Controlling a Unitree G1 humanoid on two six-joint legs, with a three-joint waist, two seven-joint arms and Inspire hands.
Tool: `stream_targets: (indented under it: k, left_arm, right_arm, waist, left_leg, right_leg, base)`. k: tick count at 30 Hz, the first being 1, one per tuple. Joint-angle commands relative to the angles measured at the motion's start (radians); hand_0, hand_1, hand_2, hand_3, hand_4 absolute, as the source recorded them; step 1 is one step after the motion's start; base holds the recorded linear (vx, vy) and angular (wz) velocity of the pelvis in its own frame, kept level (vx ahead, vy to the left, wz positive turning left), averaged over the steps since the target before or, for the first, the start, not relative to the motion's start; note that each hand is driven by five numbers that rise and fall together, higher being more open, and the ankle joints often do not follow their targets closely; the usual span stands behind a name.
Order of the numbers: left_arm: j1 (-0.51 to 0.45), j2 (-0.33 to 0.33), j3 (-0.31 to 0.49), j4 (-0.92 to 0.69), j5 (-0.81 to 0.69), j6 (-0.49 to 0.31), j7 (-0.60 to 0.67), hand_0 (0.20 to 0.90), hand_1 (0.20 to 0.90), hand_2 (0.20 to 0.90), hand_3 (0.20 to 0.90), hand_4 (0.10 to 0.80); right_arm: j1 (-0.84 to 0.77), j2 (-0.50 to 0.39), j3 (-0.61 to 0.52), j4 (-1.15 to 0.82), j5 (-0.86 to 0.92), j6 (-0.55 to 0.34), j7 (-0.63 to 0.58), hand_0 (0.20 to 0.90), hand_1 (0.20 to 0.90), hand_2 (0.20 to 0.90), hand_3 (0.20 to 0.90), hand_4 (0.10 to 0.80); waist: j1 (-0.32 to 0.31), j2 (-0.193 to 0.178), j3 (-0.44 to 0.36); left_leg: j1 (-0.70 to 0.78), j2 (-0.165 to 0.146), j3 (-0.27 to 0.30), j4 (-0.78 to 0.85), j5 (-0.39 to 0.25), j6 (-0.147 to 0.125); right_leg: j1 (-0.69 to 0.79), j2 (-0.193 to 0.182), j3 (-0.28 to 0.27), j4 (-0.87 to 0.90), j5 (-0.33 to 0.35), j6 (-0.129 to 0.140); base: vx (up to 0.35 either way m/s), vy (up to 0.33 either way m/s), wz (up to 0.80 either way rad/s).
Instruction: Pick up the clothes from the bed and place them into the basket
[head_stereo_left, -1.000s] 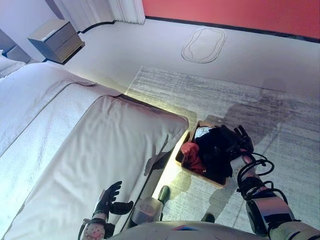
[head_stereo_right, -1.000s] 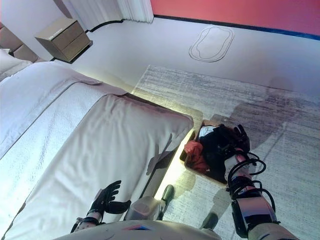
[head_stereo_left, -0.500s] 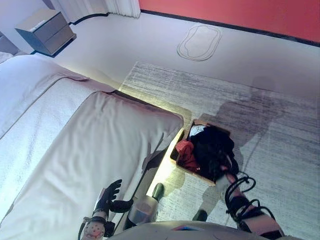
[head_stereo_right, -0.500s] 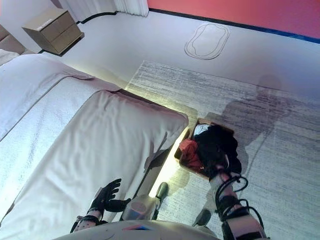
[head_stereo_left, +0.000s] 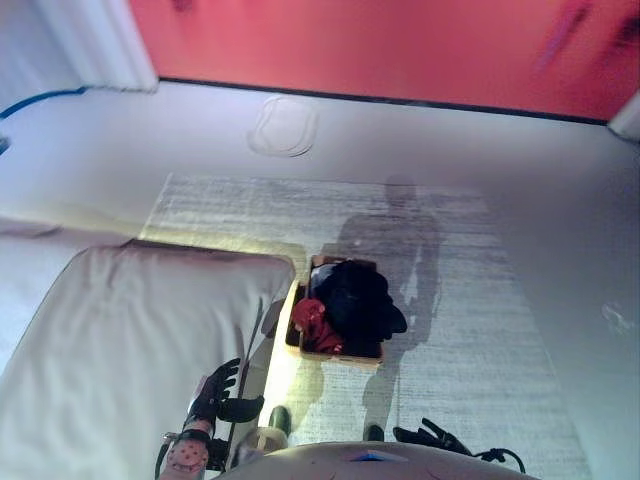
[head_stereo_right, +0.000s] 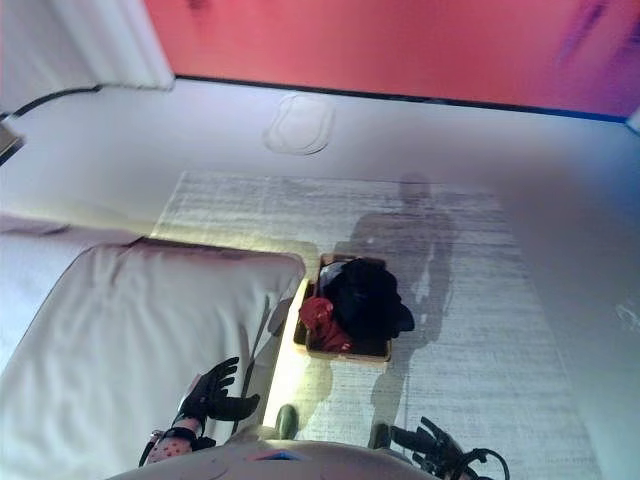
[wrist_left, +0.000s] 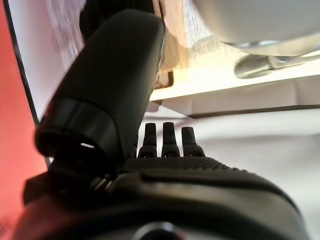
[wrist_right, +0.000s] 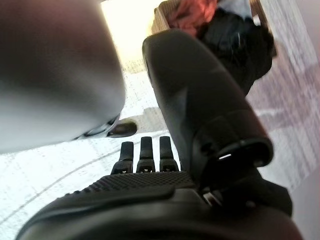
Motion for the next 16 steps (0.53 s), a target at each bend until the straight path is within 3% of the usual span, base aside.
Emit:
stream_targets:
  k: [1, 6, 16]
  left_arm:
    - [-0.084, -0.015, -0.015, 0.049, -0.026, -0.022, -0.012, 0.9, 0.9, 0.9, 0.9, 0.8]
    - [-0.106, -0.017, -0.053, 0.072, -0.014, 0.018, -0.051, 0.9, 0.9, 0.9, 0.9, 0.8]
    - [-0.102, -0.02, -0.058, 0.085, -0.041, 0.066, -0.145, 0.9, 0.9, 0.9, 0.9, 0.8]
  right_arm:
    - [-0.062, -0.027, -0.008, -0.004, -0.022, -0.001, 0.041, 0.9, 0.9, 0.9, 0.9, 0.8]
    - [-0.073, -0.032, -0.001, -0.002, -0.025, 0.055, 0.044, 0.9, 0.9, 0.9, 0.9, 0.8]
    - [-0.081, -0.018, 0.01, -0.014, -0.027, 0.084, 0.027, 0.9, 0.9, 0.9, 0.9, 0.8]
  waist:
    - [0.0, 0.041, 0.021]
    - [-0.025, 0.041, 0.013]
    - [-0.032, 0.039, -0.004]
  left_leg:
    - [-0.017, 0.017, -0.008, 0.012, -0.035, -0.019]
    - [0.002, 0.019, 0.006, 0.014, -0.048, -0.014]
    - [0.03, 0.012, 0.002, 0.008, -0.063, -0.005]
  right_leg:
    - [0.079, 0.039, -0.022, 0.074, -0.073, 0.018]
    - [0.075, 0.042, 0.005, 0.086, -0.077, 0.017]
    - [0.089, 0.041, 0.016, 0.077, -0.072, 0.021]
  base:
    - [-0.057, 0.035, -0.26]
    - [-0.029, 0.014, -0.11]
    - [0.0, 0.001, 0.0]
